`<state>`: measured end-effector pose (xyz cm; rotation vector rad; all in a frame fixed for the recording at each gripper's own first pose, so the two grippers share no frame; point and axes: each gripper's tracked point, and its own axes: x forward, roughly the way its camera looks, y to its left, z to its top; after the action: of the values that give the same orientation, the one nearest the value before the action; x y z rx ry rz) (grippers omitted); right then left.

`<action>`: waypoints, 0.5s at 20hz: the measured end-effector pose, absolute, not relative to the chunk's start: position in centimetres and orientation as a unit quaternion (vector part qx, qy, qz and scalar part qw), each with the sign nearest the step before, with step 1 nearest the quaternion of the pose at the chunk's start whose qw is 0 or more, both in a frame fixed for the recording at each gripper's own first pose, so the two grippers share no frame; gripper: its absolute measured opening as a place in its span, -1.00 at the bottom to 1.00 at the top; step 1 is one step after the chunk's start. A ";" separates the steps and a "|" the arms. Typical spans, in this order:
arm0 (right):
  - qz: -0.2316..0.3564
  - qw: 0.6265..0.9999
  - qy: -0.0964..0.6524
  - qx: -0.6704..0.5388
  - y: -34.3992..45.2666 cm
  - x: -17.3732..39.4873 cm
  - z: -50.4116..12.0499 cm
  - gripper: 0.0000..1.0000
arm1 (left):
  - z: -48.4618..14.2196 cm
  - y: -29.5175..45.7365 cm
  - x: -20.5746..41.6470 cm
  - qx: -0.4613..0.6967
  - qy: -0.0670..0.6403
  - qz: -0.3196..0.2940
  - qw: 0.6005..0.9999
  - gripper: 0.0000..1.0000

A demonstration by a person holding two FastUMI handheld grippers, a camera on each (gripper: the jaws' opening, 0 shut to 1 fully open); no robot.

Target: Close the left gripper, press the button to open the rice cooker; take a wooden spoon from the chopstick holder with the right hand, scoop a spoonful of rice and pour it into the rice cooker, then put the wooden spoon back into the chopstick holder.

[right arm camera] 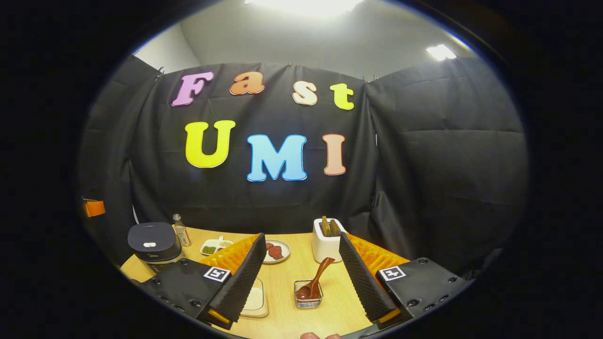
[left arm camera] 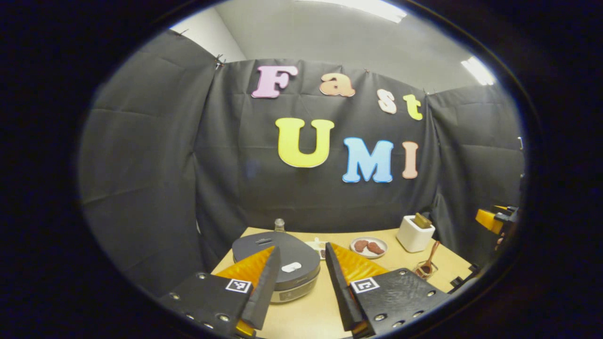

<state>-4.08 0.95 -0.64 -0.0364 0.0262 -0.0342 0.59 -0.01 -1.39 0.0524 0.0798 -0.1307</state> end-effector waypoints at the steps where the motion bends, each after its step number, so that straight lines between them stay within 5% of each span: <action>1: -0.017 1.000 0.013 -0.019 1.0 -4.2 -0.7 0.96 | -1.2 0.6 1.3 0.027 0.044 -0.059 0.997 0.05; 6: -0.017 0.999 0.019 -0.029 1.2 -4.6 -1.1 0.87 | -2.1 2.9 3.6 0.006 0.089 -0.038 0.995 -0.97; 10: -0.024 0.999 0.020 -0.027 0.8 -5.0 -1.1 0.96 | -2.2 3.1 4.8 0.009 0.114 -0.066 0.991 -0.98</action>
<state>-4.96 0.79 -1.09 -0.0532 0.0405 -0.0482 4.76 3.06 -2.21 0.0174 0.2286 -0.1318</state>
